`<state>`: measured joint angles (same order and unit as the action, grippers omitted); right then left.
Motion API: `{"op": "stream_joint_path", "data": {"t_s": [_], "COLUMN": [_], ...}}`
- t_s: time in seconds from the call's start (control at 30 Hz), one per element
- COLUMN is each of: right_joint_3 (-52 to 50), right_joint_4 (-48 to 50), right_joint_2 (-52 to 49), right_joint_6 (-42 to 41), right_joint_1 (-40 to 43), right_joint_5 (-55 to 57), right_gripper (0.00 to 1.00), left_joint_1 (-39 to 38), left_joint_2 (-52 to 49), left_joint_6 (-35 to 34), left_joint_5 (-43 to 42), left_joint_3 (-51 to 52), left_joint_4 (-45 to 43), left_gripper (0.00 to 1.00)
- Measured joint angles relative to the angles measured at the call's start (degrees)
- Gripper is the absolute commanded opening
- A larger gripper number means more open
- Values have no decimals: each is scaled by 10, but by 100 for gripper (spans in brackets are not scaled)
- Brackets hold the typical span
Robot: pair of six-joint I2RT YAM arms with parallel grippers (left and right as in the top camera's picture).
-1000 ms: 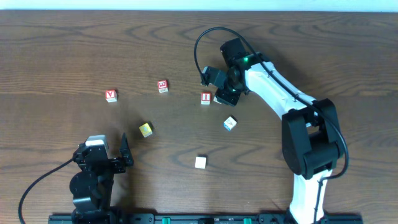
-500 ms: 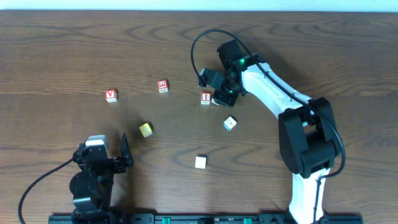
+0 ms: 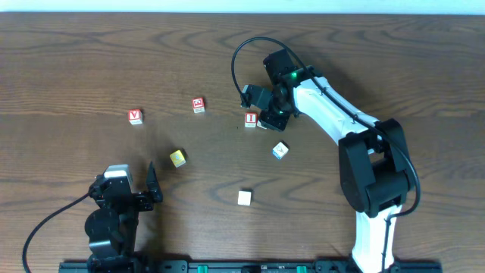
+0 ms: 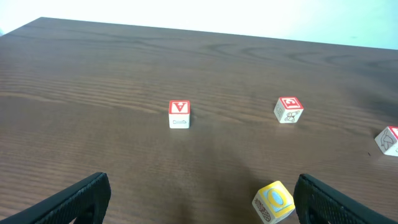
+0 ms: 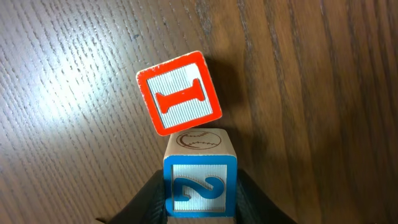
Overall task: Spell out Ai2
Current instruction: 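Lower the '2' block right of the 'I' block and release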
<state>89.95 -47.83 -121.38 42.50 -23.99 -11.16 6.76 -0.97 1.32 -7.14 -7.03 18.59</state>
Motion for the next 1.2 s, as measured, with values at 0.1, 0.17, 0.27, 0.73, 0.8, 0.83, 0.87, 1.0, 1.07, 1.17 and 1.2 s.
{"op": "stream_joint_path", "data": {"t_s": [0.1, 0.17, 0.27, 0.73, 0.8, 0.83, 0.87, 1.0, 1.07, 1.17, 1.2], "right_joint_3": [0, 0, 0, 10, 24, 30, 38, 59, 67, 69, 68], "right_joint_4": [-5, -6, -6, -13, -24, -28, -34, -40, -43, -66, -71], "right_joint_2": [0, 0, 0, 0, 0, 0, 0, 6, 19, 35, 37], "right_joint_6": [9, 14, 16, 12, 11, 11, 10, -10, -38, -76, -90], "right_joint_1": [0, 0, 0, 0, 0, 0, 0, 1, 5, 17, 21], "right_joint_5": [0, 0, 0, 3, 4, 5, 5, 11, 24, 33, 33], "right_gripper": [36, 41, 44, 64, 63, 61, 56, 7, 1, 1, 1], "left_joint_1": [0, 0, 0, 0, 0, 0, 0, 0, 0, 0, 0], "left_joint_2": [0, 0, 0, 0, 0, 0, 0, 0, 0, 0, 0], "left_joint_6": [0, 0, 0, 0, 0, 0, 0, 0, 0, 0, 0], "left_joint_5": [0, 0, 0, 0, 0, 0, 0, 0, 0, 0, 0], "left_joint_3": [0, 0, 0, 0, 0, 0, 0, 0, 0, 0, 0], "left_joint_4": [0, 0, 0, 0, 0, 0, 0, 0, 0, 0, 0], "left_gripper": [95, 95, 95, 95, 95, 95, 95, 95, 95, 95, 95]}}
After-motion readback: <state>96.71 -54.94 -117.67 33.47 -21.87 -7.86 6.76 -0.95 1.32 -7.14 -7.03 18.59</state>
